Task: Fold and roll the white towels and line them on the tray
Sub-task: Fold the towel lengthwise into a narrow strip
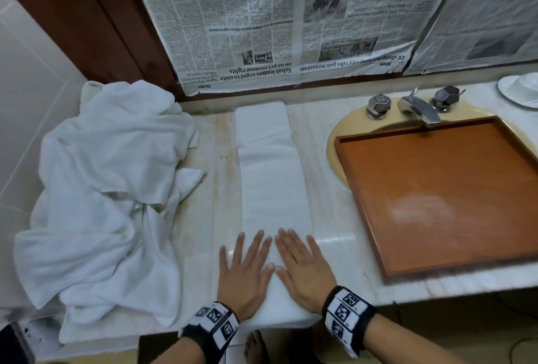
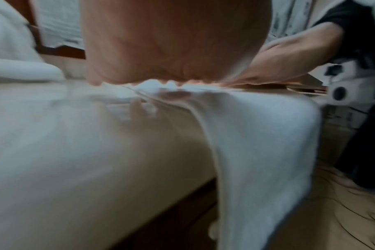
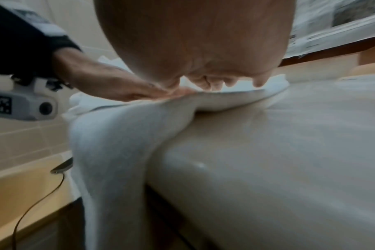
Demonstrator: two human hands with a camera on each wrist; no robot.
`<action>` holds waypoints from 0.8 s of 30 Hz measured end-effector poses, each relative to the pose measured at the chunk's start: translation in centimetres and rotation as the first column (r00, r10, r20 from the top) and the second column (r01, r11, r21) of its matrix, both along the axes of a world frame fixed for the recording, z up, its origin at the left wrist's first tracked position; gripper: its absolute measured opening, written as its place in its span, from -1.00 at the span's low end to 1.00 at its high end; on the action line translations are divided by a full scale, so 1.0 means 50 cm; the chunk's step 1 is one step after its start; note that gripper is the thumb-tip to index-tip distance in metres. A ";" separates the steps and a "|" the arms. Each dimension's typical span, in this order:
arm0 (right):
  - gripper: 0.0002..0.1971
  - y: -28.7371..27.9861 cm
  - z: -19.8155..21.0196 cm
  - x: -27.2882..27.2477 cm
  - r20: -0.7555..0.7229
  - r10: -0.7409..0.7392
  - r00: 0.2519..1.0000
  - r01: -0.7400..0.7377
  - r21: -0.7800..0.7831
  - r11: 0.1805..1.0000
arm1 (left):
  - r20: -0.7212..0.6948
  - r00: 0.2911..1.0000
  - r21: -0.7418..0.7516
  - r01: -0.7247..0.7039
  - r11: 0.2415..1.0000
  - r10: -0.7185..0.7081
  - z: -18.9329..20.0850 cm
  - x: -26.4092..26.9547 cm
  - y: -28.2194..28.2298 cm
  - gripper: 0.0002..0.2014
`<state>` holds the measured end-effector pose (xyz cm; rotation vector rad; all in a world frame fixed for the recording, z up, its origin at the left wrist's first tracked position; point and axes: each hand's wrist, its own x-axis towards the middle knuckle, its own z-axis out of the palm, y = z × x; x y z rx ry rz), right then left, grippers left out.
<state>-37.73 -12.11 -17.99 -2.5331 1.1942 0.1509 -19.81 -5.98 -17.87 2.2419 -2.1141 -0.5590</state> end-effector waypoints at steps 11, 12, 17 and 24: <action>-0.35 -0.232 0.025 0.079 -0.079 -0.046 0.996 0.054 0.101 0.993 | 0.052 0.996 0.127 -0.075 0.989 0.069 0.004 0.041 -0.198 -0.28; -0.39 -0.256 0.027 0.089 -0.089 -0.070 0.994 0.078 0.089 0.993 | 0.049 0.996 0.125 -0.083 0.989 0.077 0.006 0.048 -0.224 -0.26; -0.42 -0.343 0.017 0.116 -0.060 -0.160 0.985 0.161 0.019 0.987 | -0.005 0.988 0.129 -0.152 0.980 0.154 0.009 0.074 -0.321 -0.40; -0.43 -0.311 0.028 0.128 0.014 -0.208 0.978 0.208 -0.052 0.977 | -0.123 0.967 0.125 -0.207 0.970 0.222 0.027 0.070 -0.340 -0.43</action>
